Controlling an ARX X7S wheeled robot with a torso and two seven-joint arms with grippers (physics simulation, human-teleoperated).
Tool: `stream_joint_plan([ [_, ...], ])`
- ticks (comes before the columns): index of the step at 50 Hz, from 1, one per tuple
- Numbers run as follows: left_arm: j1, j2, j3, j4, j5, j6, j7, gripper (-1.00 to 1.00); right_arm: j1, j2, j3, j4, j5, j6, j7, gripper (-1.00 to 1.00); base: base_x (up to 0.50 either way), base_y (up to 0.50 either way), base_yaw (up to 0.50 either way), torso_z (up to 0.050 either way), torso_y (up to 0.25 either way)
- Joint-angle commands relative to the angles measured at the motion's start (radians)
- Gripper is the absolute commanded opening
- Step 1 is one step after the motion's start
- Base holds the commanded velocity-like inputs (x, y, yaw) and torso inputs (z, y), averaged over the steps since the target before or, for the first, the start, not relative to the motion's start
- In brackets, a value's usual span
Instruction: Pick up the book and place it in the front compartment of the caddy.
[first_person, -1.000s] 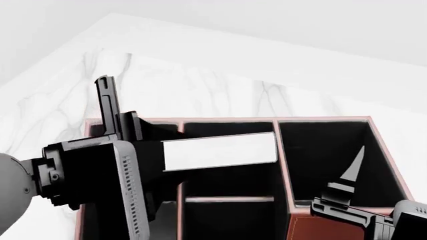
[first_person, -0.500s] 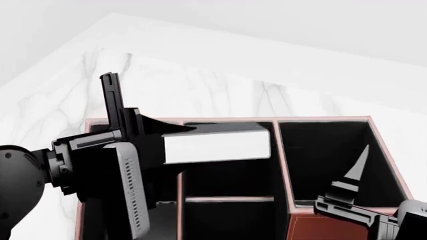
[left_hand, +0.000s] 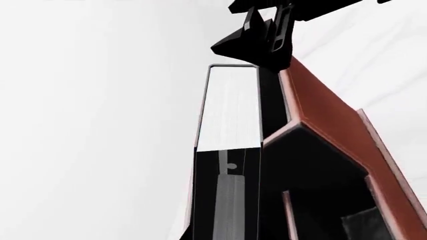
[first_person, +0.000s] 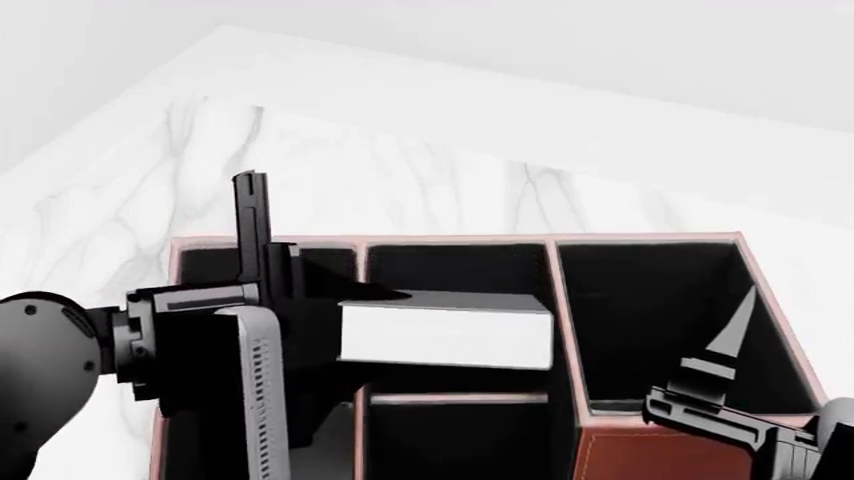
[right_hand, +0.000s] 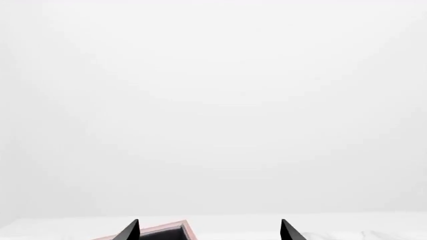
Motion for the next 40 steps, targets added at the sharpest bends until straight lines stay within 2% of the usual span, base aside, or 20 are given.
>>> stream_joint_plan([
  [1, -0.031, 0.034, -0.015, -0.081, -0.035, 0.049, 0.008, -1.0, 0.001, 0.003, 0.004, 0.001, 0.008, 0.0, 0.002, 1.0, 0.0, 0.0, 0.0, 0.0, 0.0],
  [17, -0.071, 0.124, -0.009, -0.309, -0.045, 0.07, 0.033, -1.0, 0.001, 0.008, 0.01, 0.004, 0.019, 0.0, 0.004, 1.0, 0.0, 0.0, 0.0, 0.0, 0.001],
  [25, -0.082, 0.149, -0.013, -0.319, -0.127, -0.032, 0.09, -1.0, 0.003, 0.011, 0.012, 0.005, 0.024, 0.001, 0.005, 1.0, 0.0, 0.0, 0.0, 0.0, 0.001],
  [30, -0.084, 0.162, -0.014, -0.344, -0.155, -0.046, 0.117, -1.0, 0.002, 0.014, 0.021, 0.003, 0.033, 0.002, 0.005, 1.0, 0.0, 0.0, 0.0, 0.002, 0.0],
  [33, -0.091, 0.168, -0.005, -0.34, -0.188, -0.127, 0.144, -1.0, 0.004, 0.014, 0.022, 0.006, 0.037, 0.003, 0.005, 1.0, 0.0, 0.0, 0.0, 0.0, 0.003],
  [40, -0.1, 0.192, -0.009, -0.406, -0.203, -0.104, 0.176, -1.0, 0.002, 0.014, 0.02, 0.007, 0.04, 0.0, 0.004, 1.0, 0.0, 0.0, 0.0, 0.0, 0.0],
])
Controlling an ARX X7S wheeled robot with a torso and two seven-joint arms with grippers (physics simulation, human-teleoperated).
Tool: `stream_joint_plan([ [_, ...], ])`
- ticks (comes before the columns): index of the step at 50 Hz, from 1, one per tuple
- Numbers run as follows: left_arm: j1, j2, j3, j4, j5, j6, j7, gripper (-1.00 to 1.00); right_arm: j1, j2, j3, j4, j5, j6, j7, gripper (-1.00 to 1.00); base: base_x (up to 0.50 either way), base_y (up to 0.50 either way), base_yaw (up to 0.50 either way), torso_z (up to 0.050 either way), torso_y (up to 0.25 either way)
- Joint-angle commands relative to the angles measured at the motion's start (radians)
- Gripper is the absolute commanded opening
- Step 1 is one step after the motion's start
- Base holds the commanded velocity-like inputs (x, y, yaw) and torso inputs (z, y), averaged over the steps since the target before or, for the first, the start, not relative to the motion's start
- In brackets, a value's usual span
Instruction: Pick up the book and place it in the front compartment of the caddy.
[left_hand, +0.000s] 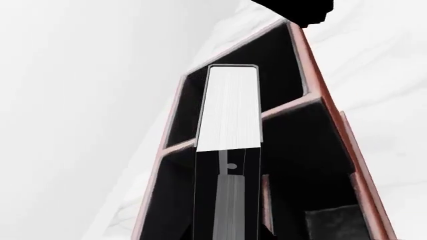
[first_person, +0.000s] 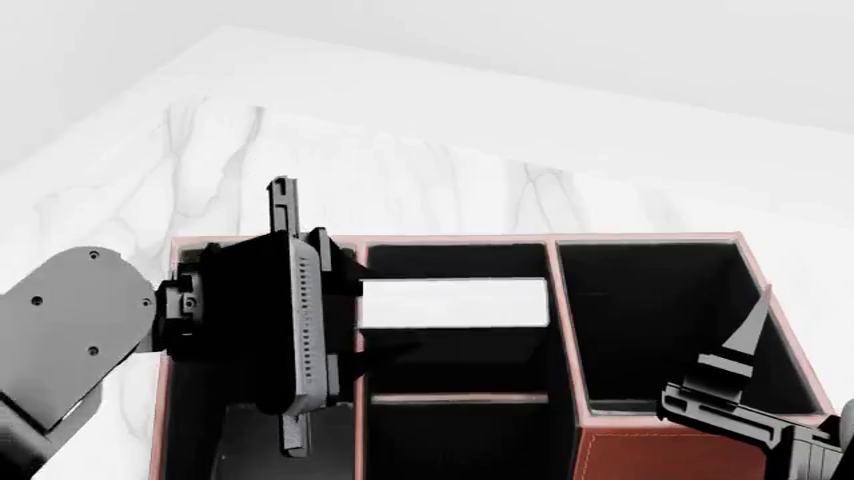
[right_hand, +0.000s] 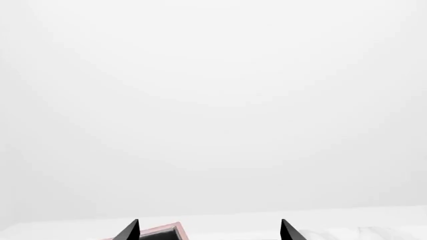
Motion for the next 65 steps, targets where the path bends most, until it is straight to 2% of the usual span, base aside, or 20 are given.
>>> stream_joint_plan([
  [1, -0.028, 0.042, -0.02, -0.073, -0.077, -0.038, 0.04, -1.0, 0.002, 0.001, 0.001, 0.008, 0.008, -0.003, -0.002, 1.0, 0.0, 0.0, 0.0, 0.0, 0.01],
  [12, -0.032, 0.092, -0.028, -0.246, -0.054, 0.095, 0.048, -1.0, 0.009, -0.001, -0.005, 0.022, 0.014, 0.001, -0.004, 1.0, 0.0, 0.0, 0.0, 0.0, 0.001],
  [13, -0.033, 0.095, -0.026, -0.256, -0.045, 0.101, 0.04, 1.0, 0.011, -0.001, -0.006, 0.025, 0.014, 0.0, -0.004, 1.0, 0.0, 0.0, 0.0, 0.0, 0.0],
  [37, -0.03, 0.074, -0.035, -0.228, -0.045, 0.08, -0.003, 1.0, 0.01, 0.003, -0.014, 0.024, 0.013, -0.001, 0.0, 1.0, 0.0, 0.0, 0.0, 0.0, 0.0],
  [42, 0.001, 0.035, -0.046, -0.135, -0.068, 0.047, -0.021, 1.0, 0.008, 0.006, -0.013, 0.021, 0.014, -0.002, 0.001, 1.0, 0.0, 0.0, 0.0, 0.0, 0.0],
  [45, 0.06, -0.028, -0.071, 0.028, -0.108, 0.006, -0.07, 1.0, 0.004, 0.008, -0.012, 0.012, 0.014, -0.002, 0.004, 1.0, 0.0, 0.0, 0.0, 0.0, 0.0],
  [48, 0.117, -0.082, -0.077, 0.152, -0.105, -0.003, -0.126, 1.0, -0.001, 0.01, -0.01, 0.0, 0.016, -0.001, 0.006, 1.0, 0.0, 0.0, 0.0, 0.0, 0.0],
  [51, 0.216, -0.153, -0.116, 0.333, -0.125, -0.001, -0.233, 1.0, -0.014, 0.009, -0.011, -0.023, 0.01, -0.011, 0.01, 1.0, 0.0, 0.0, 0.0, 0.0, 0.0],
  [52, 0.256, -0.165, -0.15, 0.392, -0.133, -0.021, -0.324, 1.0, -0.025, 0.008, -0.009, -0.041, 0.004, -0.021, 0.014, 1.0, 0.0, 0.0, 0.0, 0.0, 0.0],
  [53, 0.256, -0.166, -0.15, 0.395, -0.133, -0.023, -0.325, 1.0, -0.025, 0.008, -0.01, -0.041, 0.004, -0.022, 0.015, 1.0, 0.0, 0.0, 0.0, 0.0, 0.0],
  [58, 0.44, -0.225, -0.269, 0.669, -0.166, -0.002, -0.602, 1.0, -0.064, 0.006, -0.005, -0.105, -0.024, -0.064, 0.028, 1.0, 0.0, 0.0, 0.0, 0.0, 0.0],
  [60, 0.504, -0.242, -0.312, 0.75, -0.186, 0.025, -0.677, 1.0, -0.078, 0.005, -0.005, -0.126, -0.036, -0.08, 0.033, 1.0, 0.0, 0.0, 0.0, 0.0, 0.0],
  [63, 0.65, -0.243, -0.39, 0.833, -0.218, 0.108, -0.811, 1.0, -0.113, 0.001, -0.002, -0.169, -0.081, -0.133, 0.047, 1.0, 0.0, 0.0, 0.0, 0.0, 0.0],
  [65, 0.719, -0.238, -0.415, 0.854, -0.236, 0.16, -0.845, 1.0, -0.127, 0.001, 0.001, -0.186, -0.087, -0.153, 0.048, 1.0, 0.0, 0.0, 0.0, 0.0, 0.0],
])
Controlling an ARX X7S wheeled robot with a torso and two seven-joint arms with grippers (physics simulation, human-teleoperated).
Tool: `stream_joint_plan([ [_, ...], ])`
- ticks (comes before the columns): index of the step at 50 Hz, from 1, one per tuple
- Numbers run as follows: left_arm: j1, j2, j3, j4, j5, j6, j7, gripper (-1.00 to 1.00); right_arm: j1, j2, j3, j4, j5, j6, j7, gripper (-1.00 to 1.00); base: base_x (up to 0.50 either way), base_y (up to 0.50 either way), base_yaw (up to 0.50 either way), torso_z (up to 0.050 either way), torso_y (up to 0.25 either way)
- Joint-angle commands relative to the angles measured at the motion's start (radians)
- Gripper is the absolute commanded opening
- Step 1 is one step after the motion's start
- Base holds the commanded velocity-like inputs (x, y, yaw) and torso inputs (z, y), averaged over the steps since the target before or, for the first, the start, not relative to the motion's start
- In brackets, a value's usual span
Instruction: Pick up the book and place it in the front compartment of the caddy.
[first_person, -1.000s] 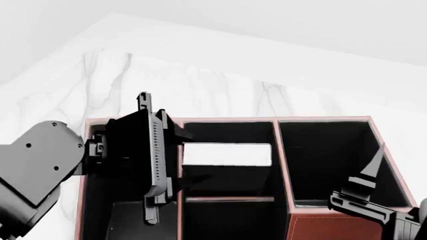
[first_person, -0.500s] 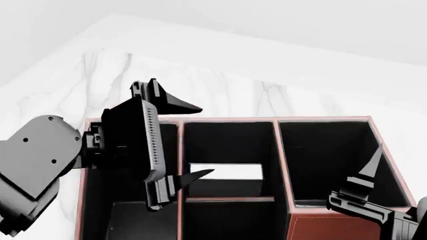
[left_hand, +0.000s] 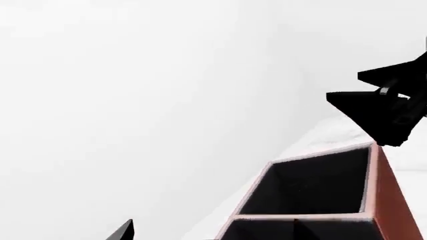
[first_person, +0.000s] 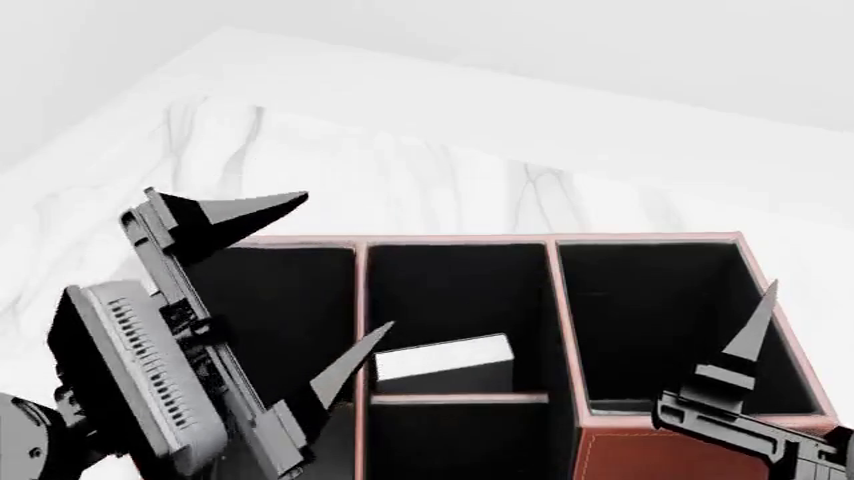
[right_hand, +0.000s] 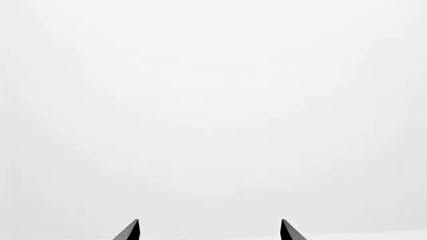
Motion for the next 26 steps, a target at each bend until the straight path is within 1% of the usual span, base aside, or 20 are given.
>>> stream_joint_plan([
  [1, 0.384, -0.066, -0.191, 0.354, -0.058, 0.154, -0.384, 1.0, -0.083, -0.004, 0.009, -0.112, -0.066, -0.11, 0.02, 1.0, 0.0, 0.0, 0.0, 0.0, 0.0],
  [2, 0.415, -0.065, -0.2, 0.363, -0.061, 0.184, -0.393, 1.0, -0.091, -0.005, 0.012, -0.119, -0.065, -0.122, 0.019, 1.0, 0.0, 0.0, 0.0, 0.0, 0.0],
  [3, 0.486, -0.05, -0.239, 0.375, 0.001, 0.251, -0.459, 1.0, -0.106, -0.005, 0.015, -0.14, -0.069, -0.135, 0.02, 1.0, 0.0, 0.0, 0.0, 0.0, 0.0],
  [5, 0.57, -0.036, -0.28, 0.398, 0.042, 0.341, -0.511, 1.0, -0.132, -0.006, 0.019, -0.17, -0.073, -0.165, 0.016, 1.0, 0.0, 0.0, 0.0, 0.0, 0.0],
  [8, 0.637, -0.03, -0.323, 0.438, 0.072, 0.392, -0.567, 1.0, -0.158, -0.008, 0.021, -0.2, -0.088, -0.192, 0.017, 1.0, 0.0, 0.0, 0.0, 0.0, 0.0],
  [10, 0.683, -0.025, -0.372, 0.485, 0.065, 0.42, -0.623, 1.0, -0.181, -0.013, 0.021, -0.222, -0.112, -0.226, 0.02, 1.0, 0.0, 0.0, 0.0, 0.0, 0.0],
  [11, 0.72, -0.012, -0.414, 0.512, 0.089, 0.465, -0.658, 1.0, -0.198, -0.017, 0.024, -0.234, -0.127, -0.259, 0.02, 1.0, 0.0, 0.0, 0.0, 0.0, 0.0],
  [12, 0.736, -0.01, -0.428, 0.524, 0.095, 0.479, -0.67, 1.0, -0.203, -0.018, 0.025, -0.238, -0.129, -0.268, 0.02, 1.0, 0.0, 0.0, 0.0, 0.0, 0.0],
  [14, 0.794, 0.023, -0.493, 0.549, 0.176, 0.535, -0.724, 1.0, -0.216, -0.025, 0.031, -0.24, -0.137, -0.309, 0.021, 1.0, 0.0, 0.0, 0.0, 0.0, 0.0],
  [17, 0.841, 0.062, -0.545, 0.56, 0.266, 0.605, -0.759, 1.0, -0.23, -0.037, 0.044, -0.243, -0.121, -0.37, 0.021, 1.0, 0.0, 0.0, 0.0, 0.0, 0.0],
  [22, 0.886, 0.083, -0.617, 0.578, 0.22, 0.66, -0.817, 1.0, -0.264, -0.081, 0.093, -0.263, -0.128, -0.487, 0.053, 1.0, 0.0, 0.0, 0.0, 0.0, 0.0],
  [23, 0.895, 0.095, -0.627, 0.571, 0.183, 0.678, -0.836, 1.0, -0.264, -0.102, 0.108, -0.261, -0.154, -0.519, 0.07, 1.0, 0.0, 0.0, 0.0, 0.0, 0.0],
  [25, 0.907, 0.09, -0.627, 0.556, 0.099, 0.722, -0.84, 1.0, -0.265, -0.139, 0.133, -0.256, -0.196, -0.584, 0.1, 1.0, 0.0, 0.0, 0.0, 0.0, 0.0],
  [26, 0.909, 0.096, -0.636, 0.555, 0.107, 0.723, -0.846, 1.0, -0.266, -0.148, 0.14, -0.255, -0.205, -0.6, 0.108, 1.0, 0.0, 0.0, 0.0, 0.0, 0.0],
])
